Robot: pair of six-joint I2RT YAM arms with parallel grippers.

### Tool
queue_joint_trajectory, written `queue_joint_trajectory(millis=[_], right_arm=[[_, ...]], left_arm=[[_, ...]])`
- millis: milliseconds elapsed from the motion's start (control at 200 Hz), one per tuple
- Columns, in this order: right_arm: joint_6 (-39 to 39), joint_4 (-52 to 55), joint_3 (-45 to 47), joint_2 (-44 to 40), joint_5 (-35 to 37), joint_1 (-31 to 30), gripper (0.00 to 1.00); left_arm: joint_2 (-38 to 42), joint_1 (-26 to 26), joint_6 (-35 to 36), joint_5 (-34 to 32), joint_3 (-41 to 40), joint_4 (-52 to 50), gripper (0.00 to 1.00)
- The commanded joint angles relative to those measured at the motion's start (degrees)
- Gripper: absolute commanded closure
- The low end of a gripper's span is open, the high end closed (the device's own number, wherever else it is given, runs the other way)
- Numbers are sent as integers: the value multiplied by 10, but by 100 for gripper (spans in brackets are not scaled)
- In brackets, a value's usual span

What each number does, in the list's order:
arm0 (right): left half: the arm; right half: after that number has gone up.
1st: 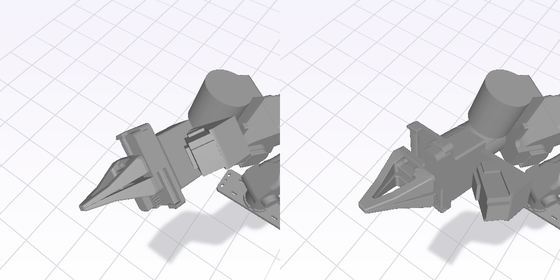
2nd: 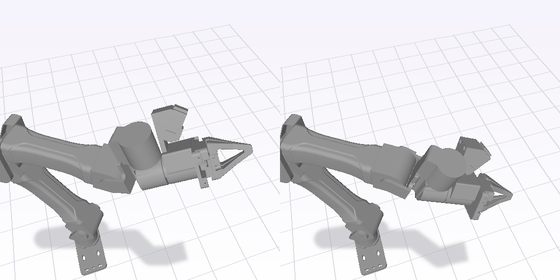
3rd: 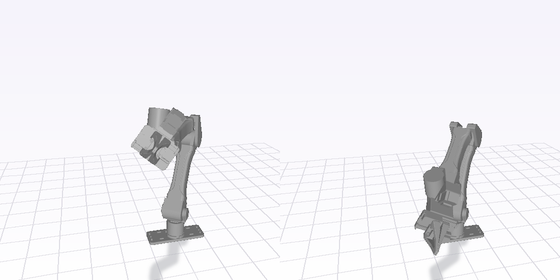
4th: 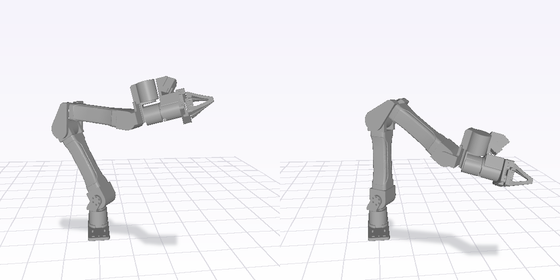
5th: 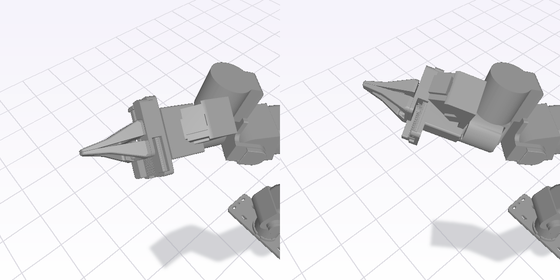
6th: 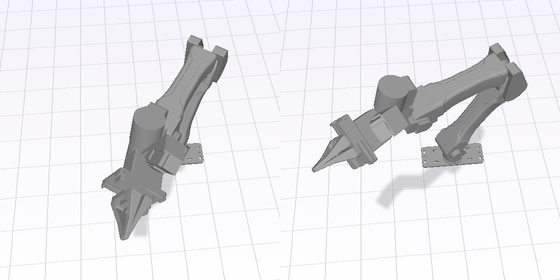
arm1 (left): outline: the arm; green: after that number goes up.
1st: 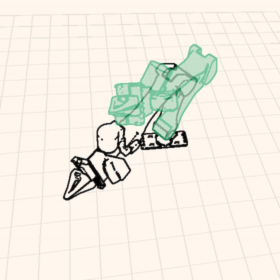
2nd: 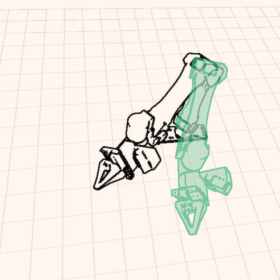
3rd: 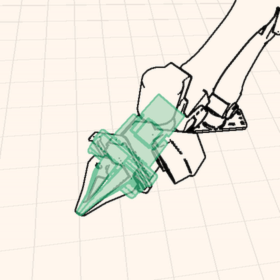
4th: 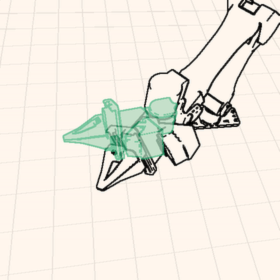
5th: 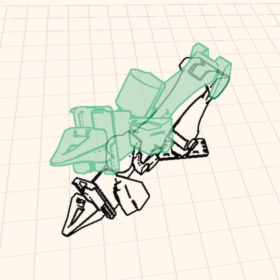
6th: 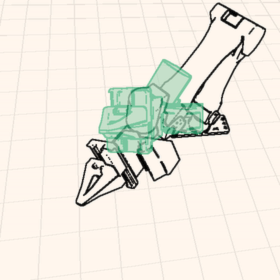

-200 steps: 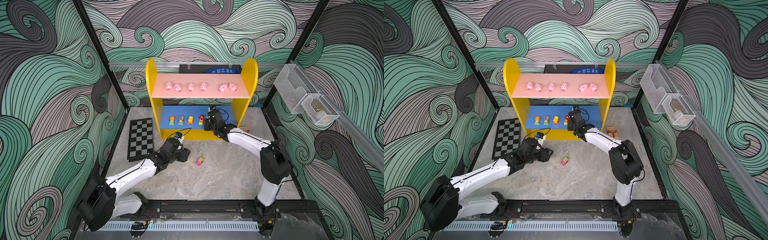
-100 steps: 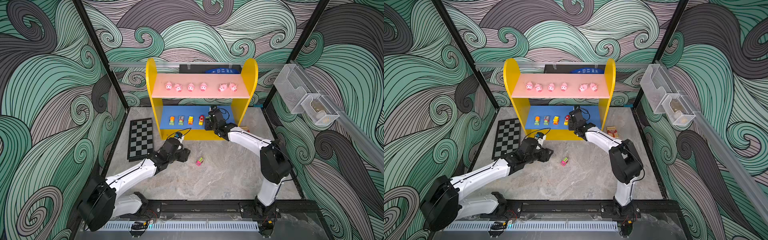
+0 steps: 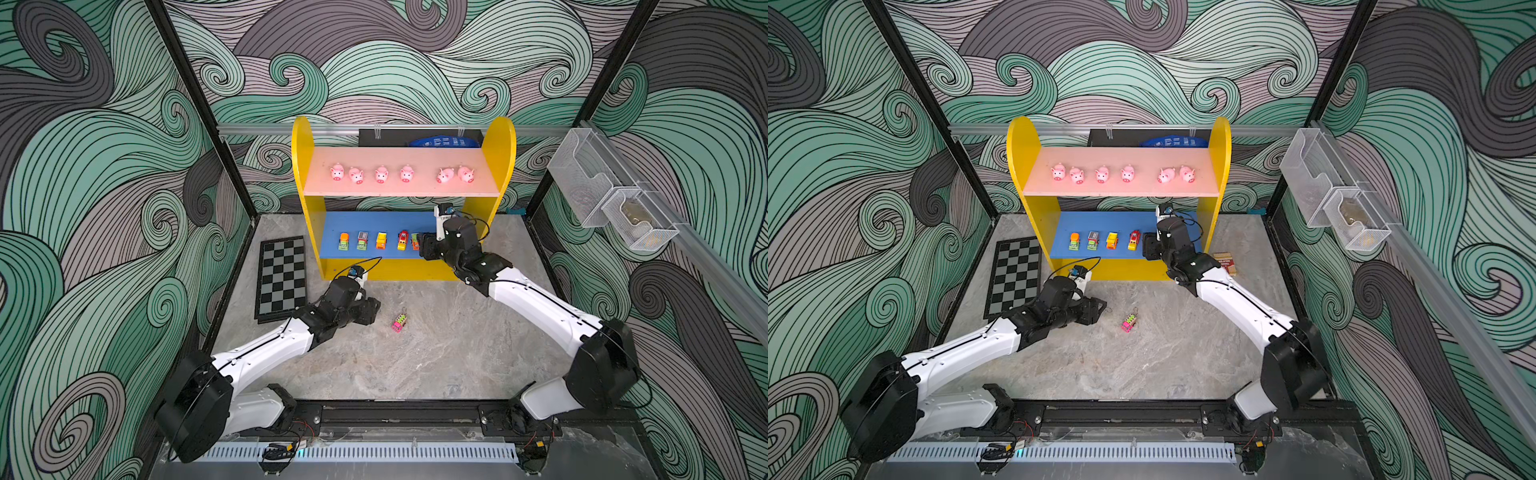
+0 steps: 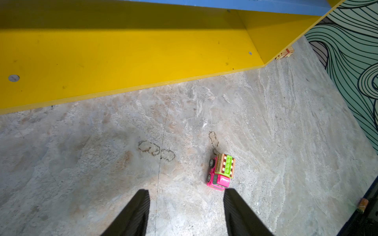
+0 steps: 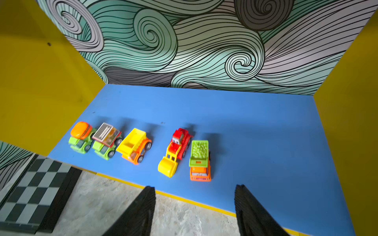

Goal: Organize plastic toys on shelves
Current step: Place the plastic toy on the shelf, then pick up the plastic toy at the center of the board.

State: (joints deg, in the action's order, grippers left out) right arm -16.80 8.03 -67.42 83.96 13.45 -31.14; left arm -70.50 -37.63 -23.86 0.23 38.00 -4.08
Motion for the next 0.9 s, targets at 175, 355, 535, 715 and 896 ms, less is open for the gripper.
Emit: queue_joint_trajectory(millis=[175,355,535,715,896], right_arm=[[33,-1,189,-69,-116,-21,50],[2,-62,290,-73,-152,-49,66],[-25,-113,325,-44,-172,-84,72],[-43,-134,316,8,-163,-108,72],[-61,-135,299,49,-131,-120,73]], left_arm=[[-71,-1,-41,61,-26,69,45],[-127,-15,-59,73,-40,114,56],[-176,-30,-63,81,-36,136,62],[-209,-39,-70,72,-32,148,62],[-230,-46,-69,68,-20,143,62]])
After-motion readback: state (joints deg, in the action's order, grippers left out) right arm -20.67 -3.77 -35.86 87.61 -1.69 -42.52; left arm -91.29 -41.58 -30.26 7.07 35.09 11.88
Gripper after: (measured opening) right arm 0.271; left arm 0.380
